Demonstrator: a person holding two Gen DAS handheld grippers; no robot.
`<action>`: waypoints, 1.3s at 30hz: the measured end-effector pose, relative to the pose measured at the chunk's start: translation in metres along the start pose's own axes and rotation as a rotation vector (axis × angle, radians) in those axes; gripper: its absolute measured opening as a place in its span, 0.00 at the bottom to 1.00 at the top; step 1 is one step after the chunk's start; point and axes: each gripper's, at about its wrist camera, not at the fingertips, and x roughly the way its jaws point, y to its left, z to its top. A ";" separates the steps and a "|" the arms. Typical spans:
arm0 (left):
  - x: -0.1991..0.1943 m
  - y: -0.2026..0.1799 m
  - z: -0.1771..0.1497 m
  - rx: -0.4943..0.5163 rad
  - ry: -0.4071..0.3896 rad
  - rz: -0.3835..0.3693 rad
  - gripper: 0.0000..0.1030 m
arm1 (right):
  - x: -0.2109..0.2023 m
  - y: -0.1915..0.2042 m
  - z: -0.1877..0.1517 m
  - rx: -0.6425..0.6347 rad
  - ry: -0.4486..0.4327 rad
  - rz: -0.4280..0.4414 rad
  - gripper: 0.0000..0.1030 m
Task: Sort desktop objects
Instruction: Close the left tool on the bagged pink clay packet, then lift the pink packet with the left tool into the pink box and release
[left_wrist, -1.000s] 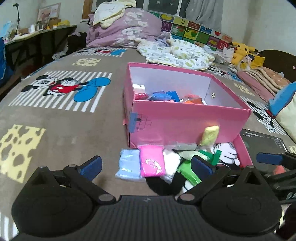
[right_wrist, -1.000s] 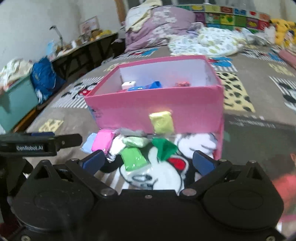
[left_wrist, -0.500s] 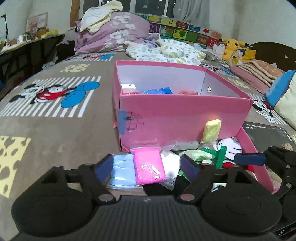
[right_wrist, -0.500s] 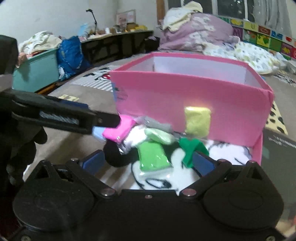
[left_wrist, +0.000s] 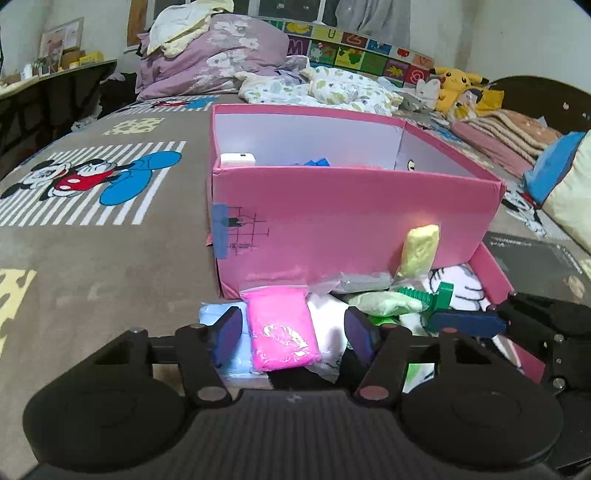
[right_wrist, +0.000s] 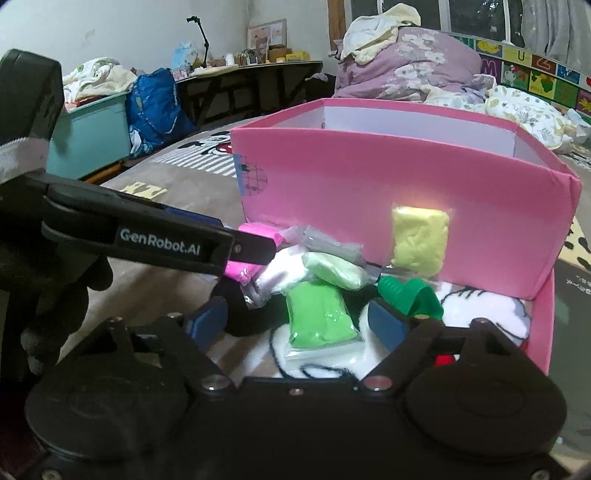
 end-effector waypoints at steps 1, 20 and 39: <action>0.001 0.000 0.000 0.004 0.003 0.008 0.58 | 0.001 0.000 0.000 -0.003 0.001 -0.002 0.80; 0.009 0.000 -0.004 0.040 0.013 0.049 0.40 | 0.022 -0.007 -0.003 0.012 0.015 0.013 0.77; -0.027 0.000 -0.004 0.012 -0.025 0.014 0.39 | 0.022 -0.014 -0.002 0.031 0.025 0.001 0.63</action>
